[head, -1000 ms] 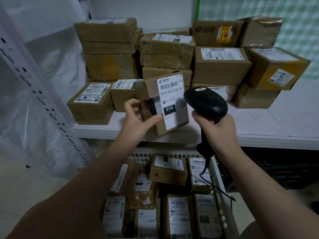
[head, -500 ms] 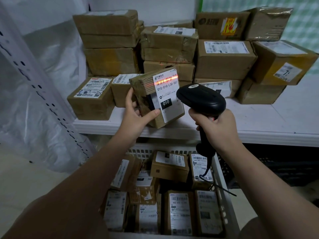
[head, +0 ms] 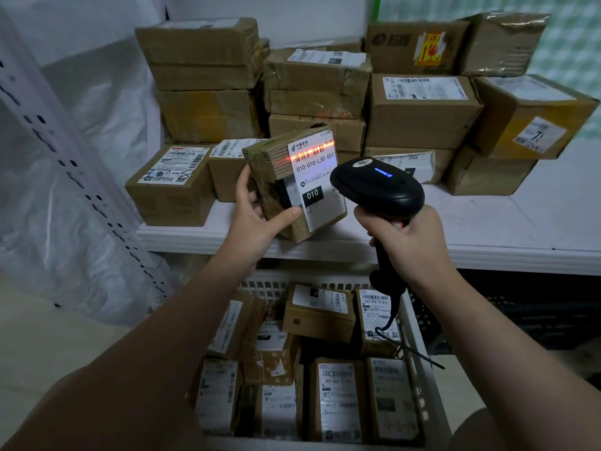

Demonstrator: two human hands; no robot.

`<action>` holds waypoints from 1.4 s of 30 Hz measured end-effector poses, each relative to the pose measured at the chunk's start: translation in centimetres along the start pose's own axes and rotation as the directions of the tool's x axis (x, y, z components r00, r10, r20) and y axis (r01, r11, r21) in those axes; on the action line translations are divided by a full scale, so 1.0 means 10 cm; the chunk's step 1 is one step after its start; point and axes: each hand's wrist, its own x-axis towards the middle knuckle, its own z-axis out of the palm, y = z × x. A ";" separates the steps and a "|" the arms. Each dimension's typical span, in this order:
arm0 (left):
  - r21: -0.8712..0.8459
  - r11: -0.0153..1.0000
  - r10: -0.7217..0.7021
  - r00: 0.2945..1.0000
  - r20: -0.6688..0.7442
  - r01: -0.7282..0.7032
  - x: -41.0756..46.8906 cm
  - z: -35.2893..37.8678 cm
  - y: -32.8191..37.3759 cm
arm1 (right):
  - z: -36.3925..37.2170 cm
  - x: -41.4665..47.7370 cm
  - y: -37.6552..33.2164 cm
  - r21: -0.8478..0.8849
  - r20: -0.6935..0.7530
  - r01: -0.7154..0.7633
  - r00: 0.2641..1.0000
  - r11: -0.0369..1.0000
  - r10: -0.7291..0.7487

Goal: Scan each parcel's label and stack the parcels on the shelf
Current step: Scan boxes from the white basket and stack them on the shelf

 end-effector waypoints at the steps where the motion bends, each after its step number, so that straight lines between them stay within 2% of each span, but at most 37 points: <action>1: -0.002 1.000 -0.002 1.000 0.003 0.002 0.00 0.00 0.00 | 0.00 0.00 0.00 0.001 0.013 -0.006 1.000 1.000 0.006; 7: 0.020 1.000 0.006 1.000 0.012 -0.006 -0.04 0.03 0.03 | 0.01 0.02 0.03 0.037 0.054 -0.014 0.998 0.999 0.012; 12: -0.006 0.996 -0.089 0.994 0.070 0.089 -0.09 0.16 0.01 | 0.02 0.06 0.10 0.192 0.145 -0.200 0.974 0.961 0.174; 16: -0.061 0.977 -0.197 0.971 0.134 0.206 -0.08 0.28 0.00 | -0.04 0.10 0.10 0.246 0.080 -0.235 0.972 0.940 0.222; 19: 0.094 0.975 -0.214 0.968 0.132 0.203 -0.09 0.33 0.02 | -0.07 0.12 0.11 0.245 0.013 -0.235 0.971 0.941 0.239; 21: 0.225 0.963 -0.167 0.984 0.067 0.148 -0.12 0.34 0.04 | -0.06 0.13 0.12 0.234 -0.013 -0.240 0.968 0.942 0.250; 24: 0.364 0.931 0.052 0.996 -0.078 -0.020 -0.12 0.27 0.10 | -0.04 0.16 0.14 0.250 -0.012 -0.252 0.965 0.935 0.263; 26: 0.469 0.874 0.153 0.988 -0.020 -0.126 -0.10 0.18 0.17 | 0.00 0.18 0.13 0.268 -0.003 -0.280 0.957 0.922 0.291; 29: 0.636 0.755 0.104 0.986 0.128 -0.162 -0.05 0.10 0.22 | 0.04 0.23 0.12 0.331 0.018 -0.336 0.937 0.882 0.350; 32: 0.857 0.495 0.073 0.990 0.120 -0.140 0.03 0.09 0.22 | 0.03 0.27 0.12 0.392 0.012 -0.364 0.920 0.845 0.391; 34: 0.938 0.311 0.133 0.984 0.116 -0.152 0.08 0.14 0.26 | 0.02 0.30 0.13 0.394 -0.011 -0.380 0.908 0.837 0.418; 36: 0.942 0.146 0.204 0.941 0.270 -0.302 0.14 0.22 0.32 | 0.01 0.32 0.13 0.382 -0.042 -0.375 0.906 0.845 0.421; 38: 0.873 -0.001 0.171 0.860 0.480 -0.487 0.24 0.29 0.34 | -0.01 0.33 0.13 0.375 -0.072 -0.367 0.904 0.851 0.422; 39: 0.851 -0.020 0.139 0.841 0.522 -0.525 0.30 0.32 0.34 | -0.02 0.33 0.12 0.376 -0.088 -0.361 0.903 0.853 0.421; 42: 0.865 0.005 0.120 0.859 0.497 -0.502 0.50 0.40 0.34 | -0.07 0.33 0.14 0.357 -0.125 -0.358 0.897 0.863 0.424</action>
